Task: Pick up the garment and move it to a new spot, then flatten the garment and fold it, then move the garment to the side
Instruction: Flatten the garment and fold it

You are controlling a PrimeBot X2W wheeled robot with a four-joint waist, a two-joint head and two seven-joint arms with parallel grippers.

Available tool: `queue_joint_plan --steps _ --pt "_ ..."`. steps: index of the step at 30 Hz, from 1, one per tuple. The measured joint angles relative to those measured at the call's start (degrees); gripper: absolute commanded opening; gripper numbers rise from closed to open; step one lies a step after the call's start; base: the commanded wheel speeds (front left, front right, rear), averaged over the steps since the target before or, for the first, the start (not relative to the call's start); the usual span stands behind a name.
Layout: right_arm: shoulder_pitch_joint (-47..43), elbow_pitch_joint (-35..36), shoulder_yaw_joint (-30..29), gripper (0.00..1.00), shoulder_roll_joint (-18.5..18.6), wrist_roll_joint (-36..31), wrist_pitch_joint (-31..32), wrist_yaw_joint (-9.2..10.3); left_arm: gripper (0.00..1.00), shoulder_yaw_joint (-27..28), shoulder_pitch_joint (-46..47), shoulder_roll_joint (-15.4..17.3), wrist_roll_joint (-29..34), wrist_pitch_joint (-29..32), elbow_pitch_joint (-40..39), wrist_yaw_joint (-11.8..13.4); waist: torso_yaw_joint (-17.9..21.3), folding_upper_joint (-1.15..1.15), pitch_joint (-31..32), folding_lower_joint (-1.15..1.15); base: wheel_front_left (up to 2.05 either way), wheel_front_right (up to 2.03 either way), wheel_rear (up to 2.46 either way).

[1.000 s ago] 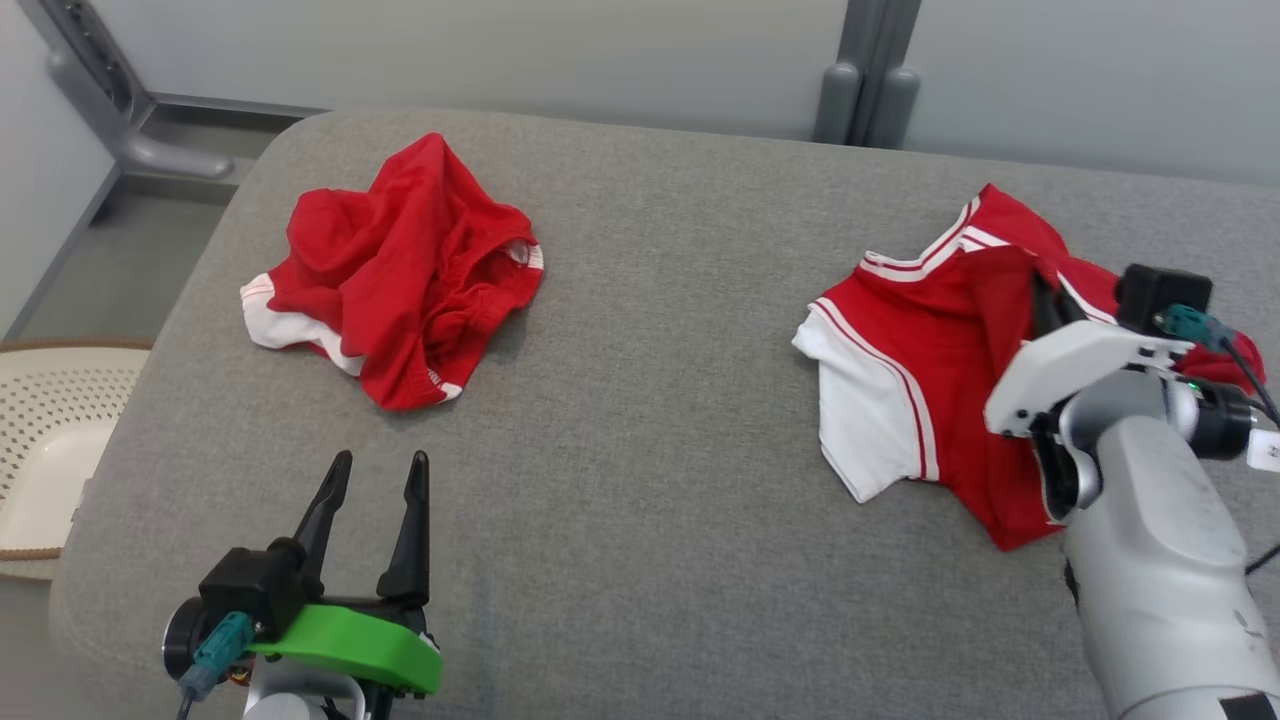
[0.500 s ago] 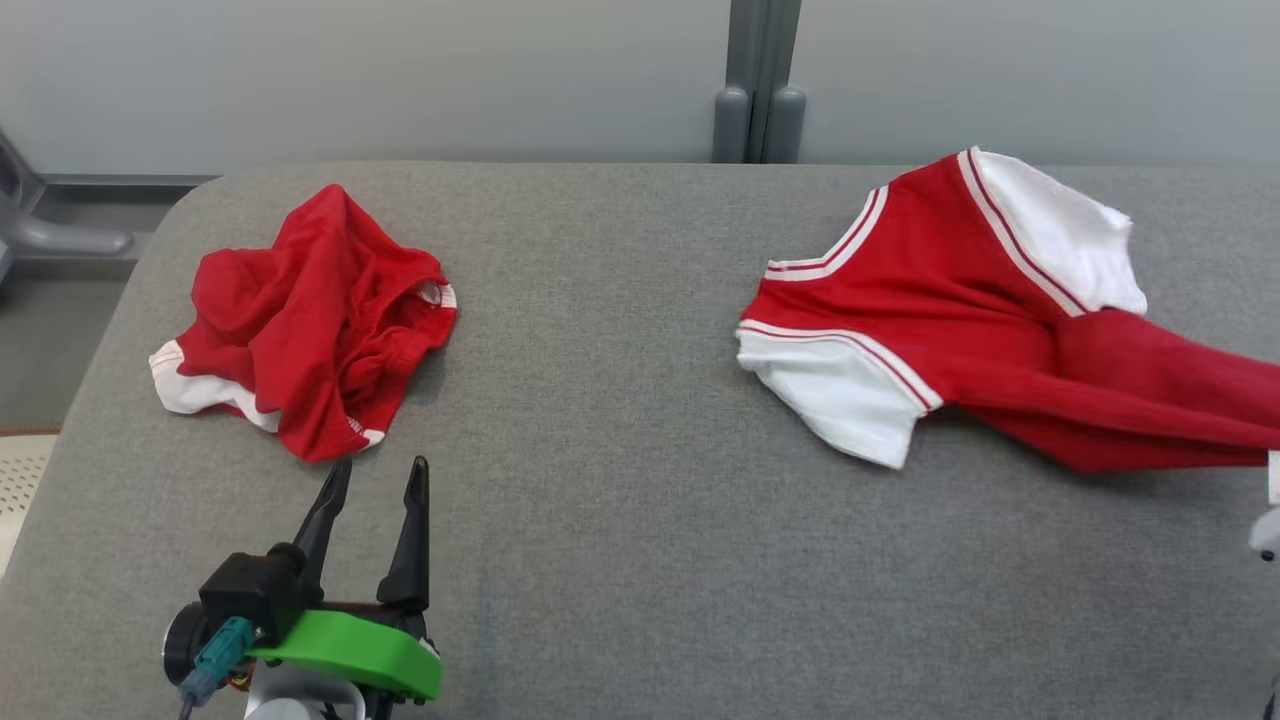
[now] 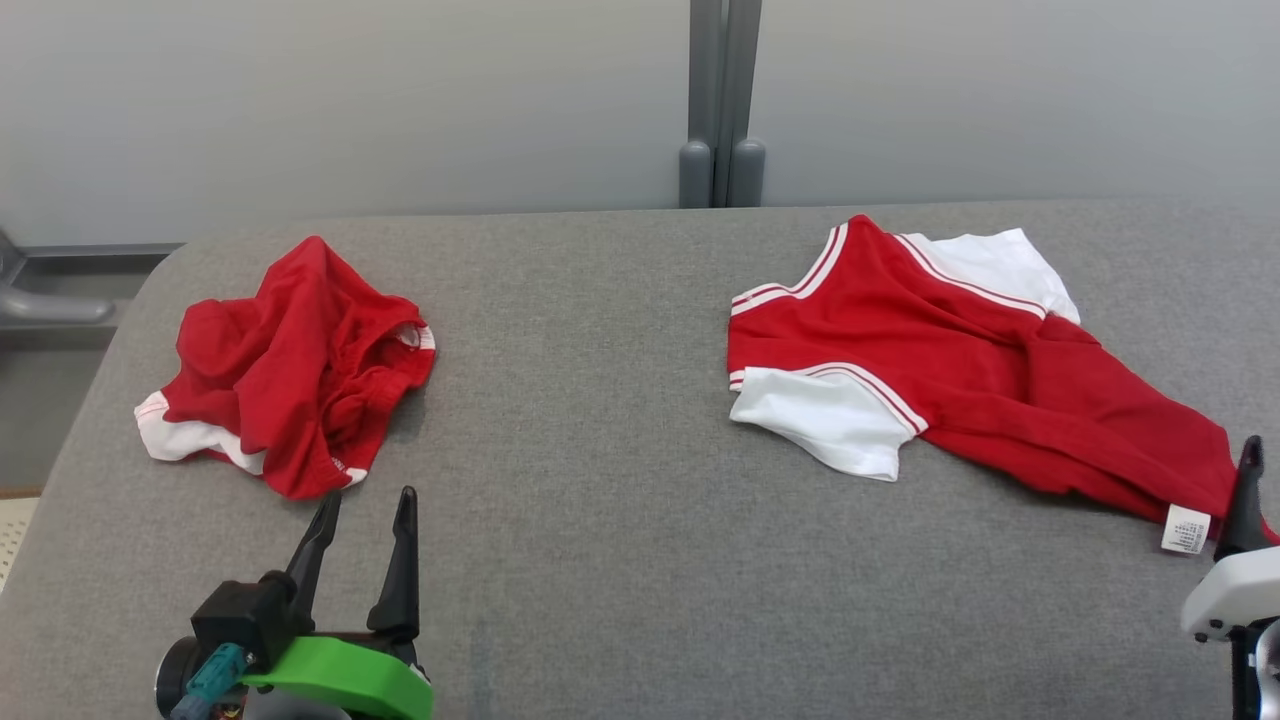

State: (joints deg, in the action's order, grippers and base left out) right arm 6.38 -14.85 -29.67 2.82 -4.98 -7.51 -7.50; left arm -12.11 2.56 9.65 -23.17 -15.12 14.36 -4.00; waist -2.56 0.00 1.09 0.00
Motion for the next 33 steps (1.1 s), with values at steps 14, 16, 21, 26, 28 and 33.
queue_joint_plan --steps 14,16,21,26,28,33 --pt "-11.39 9.87 21.74 1.00 -0.05 -0.70 -4.10 -0.01 1.00 0.53 -2.02 0.02 0.79 -0.01 0.01 0.47 1.94 0.00 2.90 0.00 0.00 0.00 0.00" --pt "-11.79 10.49 21.99 1.00 -0.01 -0.18 -3.77 -0.01 1.00 0.53 -2.04 0.01 1.05 -0.01 0.26 0.47 2.06 0.00 2.95 0.00 0.00 0.00 0.00" --pt "-11.97 11.44 23.13 1.00 -0.01 0.54 -2.81 -0.01 1.00 -1.48 -1.21 -0.35 1.09 1.98 2.75 -0.30 2.71 0.00 2.40 0.00 0.00 0.00 0.00" --pt "-11.64 11.85 24.50 1.00 -0.01 0.86 -2.15 -0.01 1.00 -6.67 6.05 -1.93 -0.15 8.00 8.84 -2.36 4.35 0.00 1.34 0.00 0.00 0.00 0.00" --pt "-11.17 11.87 25.16 1.00 0.00 0.86 -1.66 -0.01 1.00 -9.13 9.67 -2.59 -0.49 10.42 12.37 -2.81 5.47 0.00 0.82 0.00 0.00 0.00 0.00" --pt "-9.49 11.74 26.49 1.00 -0.01 0.86 -1.57 -0.01 1.00 -13.19 17.00 -4.33 -1.68 12.52 20.62 -3.14 8.95 0.00 -0.46 0.00 0.00 0.00 0.00"
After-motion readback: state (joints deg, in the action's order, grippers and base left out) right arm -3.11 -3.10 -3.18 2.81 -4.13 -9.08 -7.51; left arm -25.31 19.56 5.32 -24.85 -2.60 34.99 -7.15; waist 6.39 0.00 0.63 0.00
